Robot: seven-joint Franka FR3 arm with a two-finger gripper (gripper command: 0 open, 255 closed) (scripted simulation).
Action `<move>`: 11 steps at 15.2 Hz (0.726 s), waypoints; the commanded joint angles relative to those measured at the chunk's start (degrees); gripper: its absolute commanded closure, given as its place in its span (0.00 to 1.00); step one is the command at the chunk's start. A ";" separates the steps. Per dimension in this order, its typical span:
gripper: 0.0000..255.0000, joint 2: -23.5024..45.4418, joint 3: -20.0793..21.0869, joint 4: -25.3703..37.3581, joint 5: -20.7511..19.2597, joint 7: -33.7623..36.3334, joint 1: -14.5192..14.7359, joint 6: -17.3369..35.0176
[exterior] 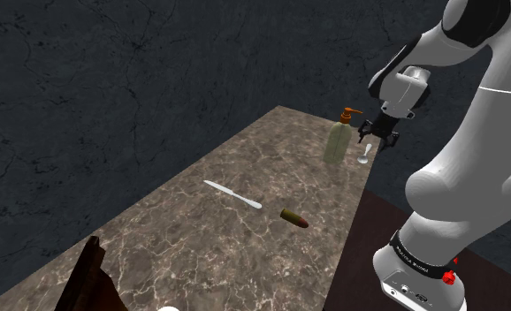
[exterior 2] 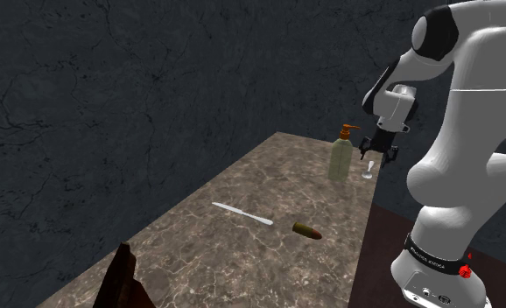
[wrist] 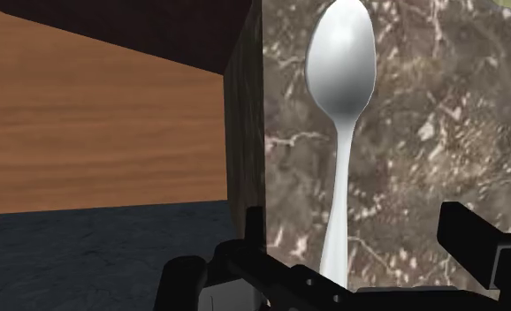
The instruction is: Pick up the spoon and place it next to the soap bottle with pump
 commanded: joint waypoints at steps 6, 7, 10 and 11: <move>0.00 -4.30 -1.43 2.05 -4.20 2.83 -0.01 -5.61; 0.00 -4.30 -1.43 2.05 -4.19 2.83 -0.01 -5.61; 0.00 -4.30 -1.43 2.06 -4.19 2.83 -0.01 -5.61; 0.00 -4.30 -1.43 2.06 -4.19 2.83 -0.01 -5.61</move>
